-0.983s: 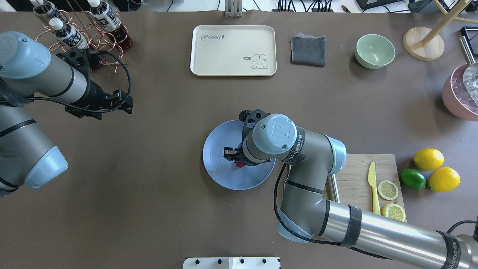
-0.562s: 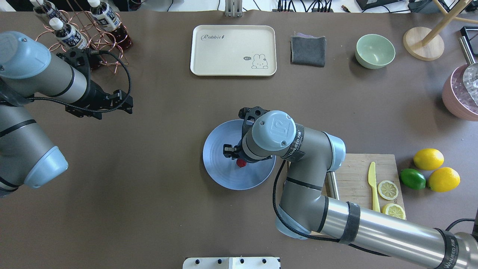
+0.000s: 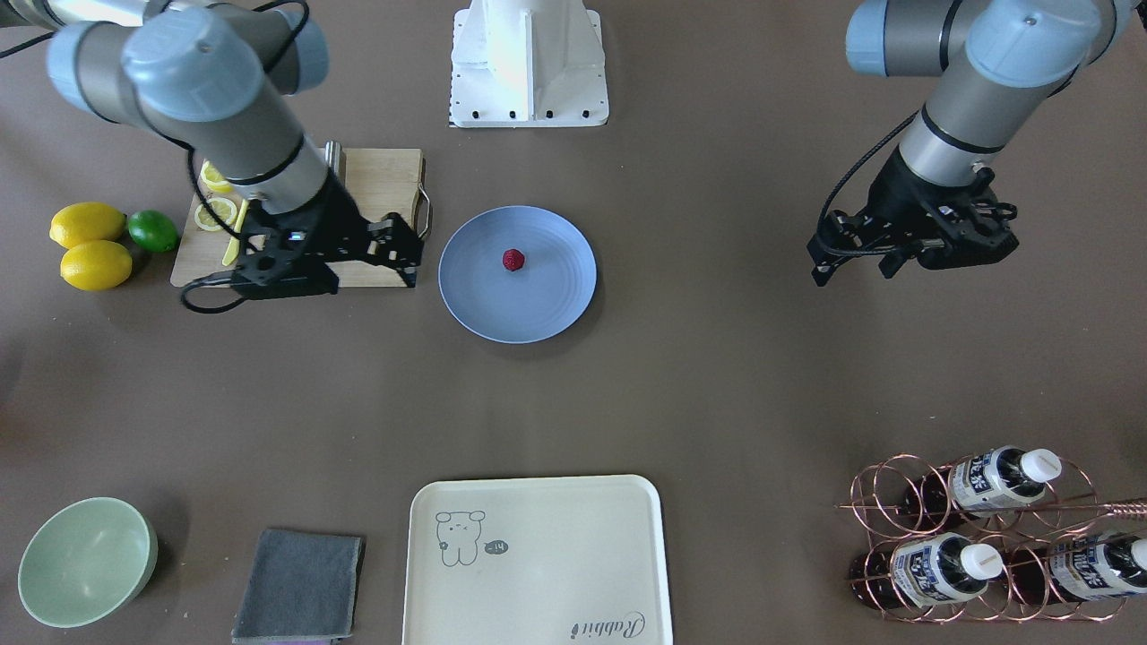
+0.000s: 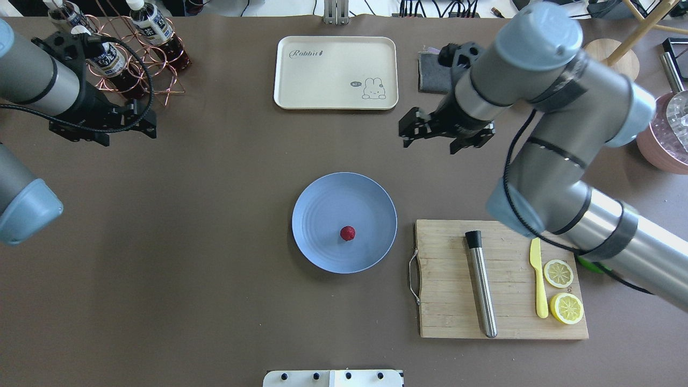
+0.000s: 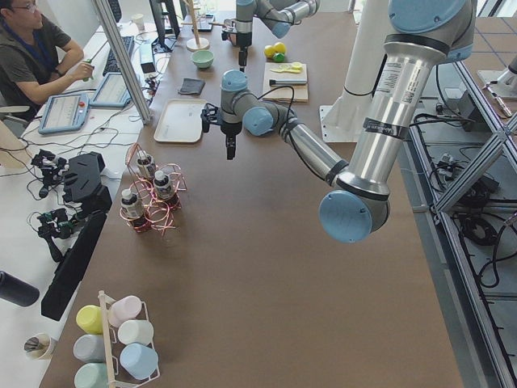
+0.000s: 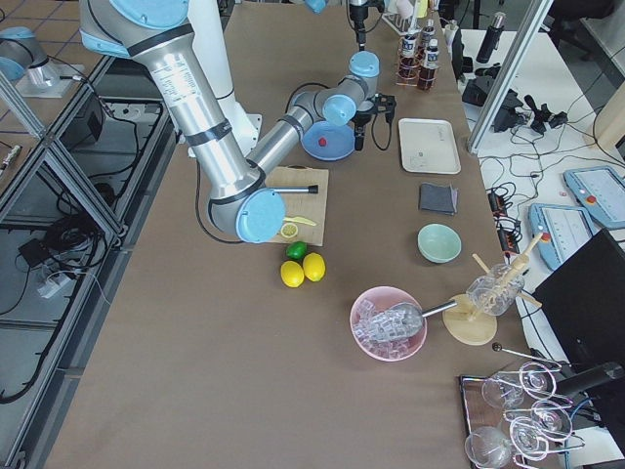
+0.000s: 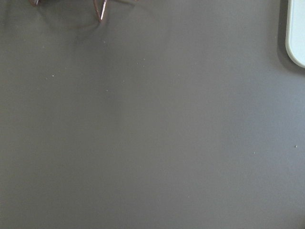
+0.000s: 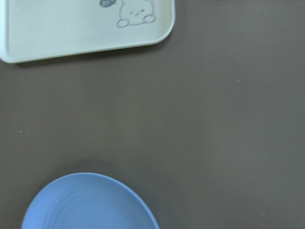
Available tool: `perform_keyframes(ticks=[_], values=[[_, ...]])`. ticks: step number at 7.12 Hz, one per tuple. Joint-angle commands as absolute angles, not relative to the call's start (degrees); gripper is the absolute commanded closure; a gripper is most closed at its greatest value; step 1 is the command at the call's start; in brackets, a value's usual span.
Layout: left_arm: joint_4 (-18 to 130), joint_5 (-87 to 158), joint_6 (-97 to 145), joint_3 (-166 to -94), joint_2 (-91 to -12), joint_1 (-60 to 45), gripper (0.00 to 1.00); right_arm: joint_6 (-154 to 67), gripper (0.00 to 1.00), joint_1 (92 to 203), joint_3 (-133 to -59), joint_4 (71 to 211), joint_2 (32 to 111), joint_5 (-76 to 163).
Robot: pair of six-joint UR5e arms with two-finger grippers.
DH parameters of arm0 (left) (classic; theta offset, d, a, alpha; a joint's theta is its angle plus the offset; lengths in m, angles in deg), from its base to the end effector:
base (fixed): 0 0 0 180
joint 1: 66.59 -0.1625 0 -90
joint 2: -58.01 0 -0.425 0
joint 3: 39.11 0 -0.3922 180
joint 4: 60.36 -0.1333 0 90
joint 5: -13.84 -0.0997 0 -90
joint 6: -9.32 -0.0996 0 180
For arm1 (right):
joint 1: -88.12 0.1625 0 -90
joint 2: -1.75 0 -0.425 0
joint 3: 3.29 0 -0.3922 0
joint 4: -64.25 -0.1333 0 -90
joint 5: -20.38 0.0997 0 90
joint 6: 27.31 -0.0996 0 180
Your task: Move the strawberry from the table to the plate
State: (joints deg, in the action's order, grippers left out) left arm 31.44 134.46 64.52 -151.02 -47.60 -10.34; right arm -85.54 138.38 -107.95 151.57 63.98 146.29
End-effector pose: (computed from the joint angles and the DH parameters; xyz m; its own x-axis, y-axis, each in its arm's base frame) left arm 0.2407 -0.5089 0.3361 0.6590 -0.1022 -0.7452 0.1950 0.9801 0.0381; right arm -0.3356 -0.5208 0.2602 0.5716 0.0205 0.8203 -0.0661 0.9976 0.0211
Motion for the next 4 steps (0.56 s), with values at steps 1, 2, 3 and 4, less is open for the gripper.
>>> perform_keyframes(ticks=[1,2,3,4], values=[[27.5,136.3,45.7,-152.8,-41.3,-0.4,0.05,-60.1,0.0,153.1,-108.8,154.2,76.2,154.7],[27.5,141.2,35.8,-151.4,-38.3,4.9,0.04,-45.8,0.0,160.0,-108.0,154.9,83.2,155.1],[27.5,144.4,26.1,-149.5,-36.0,10.4,0.04,-33.4,0.0,166.6,-105.5,157.8,87.0,156.3],[27.5,144.5,19.3,-147.7,-33.7,13.6,0.04,-23.0,0.0,172.8,-101.0,158.6,89.2,156.3]])
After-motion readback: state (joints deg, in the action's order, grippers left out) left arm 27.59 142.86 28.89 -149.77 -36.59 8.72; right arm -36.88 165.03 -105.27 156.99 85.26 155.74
